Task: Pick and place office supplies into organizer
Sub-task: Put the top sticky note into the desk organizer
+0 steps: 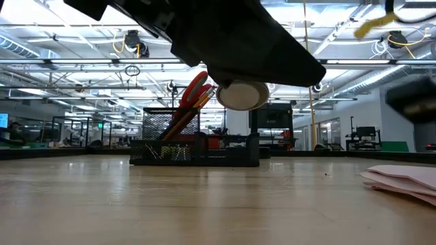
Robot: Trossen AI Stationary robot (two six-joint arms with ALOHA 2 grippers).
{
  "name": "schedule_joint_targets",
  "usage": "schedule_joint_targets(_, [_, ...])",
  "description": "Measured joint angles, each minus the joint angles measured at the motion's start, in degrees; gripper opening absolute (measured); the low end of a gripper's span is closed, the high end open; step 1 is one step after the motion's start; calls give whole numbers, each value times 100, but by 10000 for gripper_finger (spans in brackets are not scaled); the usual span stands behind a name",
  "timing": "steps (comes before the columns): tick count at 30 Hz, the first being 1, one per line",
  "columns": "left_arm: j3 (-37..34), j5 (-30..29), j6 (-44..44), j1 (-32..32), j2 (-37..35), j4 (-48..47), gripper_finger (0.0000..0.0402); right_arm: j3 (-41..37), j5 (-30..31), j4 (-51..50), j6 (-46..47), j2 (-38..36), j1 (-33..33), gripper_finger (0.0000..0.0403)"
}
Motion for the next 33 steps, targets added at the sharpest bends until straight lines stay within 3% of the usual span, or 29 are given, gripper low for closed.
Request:
schedule_joint_targets(7, [0, -188, 18, 22, 0, -2, 3, 13, 12, 329, 56, 423, -22, 4])
schedule_joint_targets(21, [0, -120, -300, -18, 0, -403, 30, 2, 552, 1724, -340, 872, -267, 4])
schedule_joint_targets(29, [-1, -468, 130, -119, 0, -1390, 31, 0, 624, 2365, -633, 1122, -691, 4])
schedule_joint_targets(33, [-2, -537, 456, -166, 0, -1382, 31, -9, 1122, 2484, -680, 1130, -881, 4])
